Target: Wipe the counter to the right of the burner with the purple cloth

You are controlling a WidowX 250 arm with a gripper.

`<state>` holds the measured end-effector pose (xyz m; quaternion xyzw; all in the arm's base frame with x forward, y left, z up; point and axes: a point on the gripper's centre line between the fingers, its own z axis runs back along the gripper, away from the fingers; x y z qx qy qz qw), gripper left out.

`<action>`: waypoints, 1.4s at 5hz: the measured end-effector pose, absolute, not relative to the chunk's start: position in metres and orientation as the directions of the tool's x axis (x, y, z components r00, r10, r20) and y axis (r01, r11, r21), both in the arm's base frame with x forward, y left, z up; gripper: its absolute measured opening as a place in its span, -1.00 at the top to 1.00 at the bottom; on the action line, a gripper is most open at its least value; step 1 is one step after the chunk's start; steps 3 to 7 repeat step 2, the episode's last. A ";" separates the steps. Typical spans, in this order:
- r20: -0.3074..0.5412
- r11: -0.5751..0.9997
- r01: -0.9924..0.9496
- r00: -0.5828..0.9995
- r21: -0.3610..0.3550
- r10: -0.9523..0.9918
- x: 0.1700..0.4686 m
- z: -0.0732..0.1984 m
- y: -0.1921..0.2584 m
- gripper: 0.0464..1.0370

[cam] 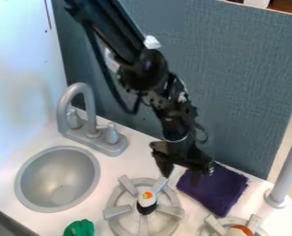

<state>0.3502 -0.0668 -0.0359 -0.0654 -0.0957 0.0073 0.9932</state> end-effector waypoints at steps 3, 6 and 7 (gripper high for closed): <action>0.168 0.998 0.062 0.984 0.031 -0.066 0.309 -0.036 -0.045 -0.93; 0.168 0.998 0.062 0.984 0.031 -0.066 0.309 -0.036 -0.045 -0.93; 0.168 0.998 0.062 0.984 0.031 -0.066 0.309 -0.036 -0.045 -0.93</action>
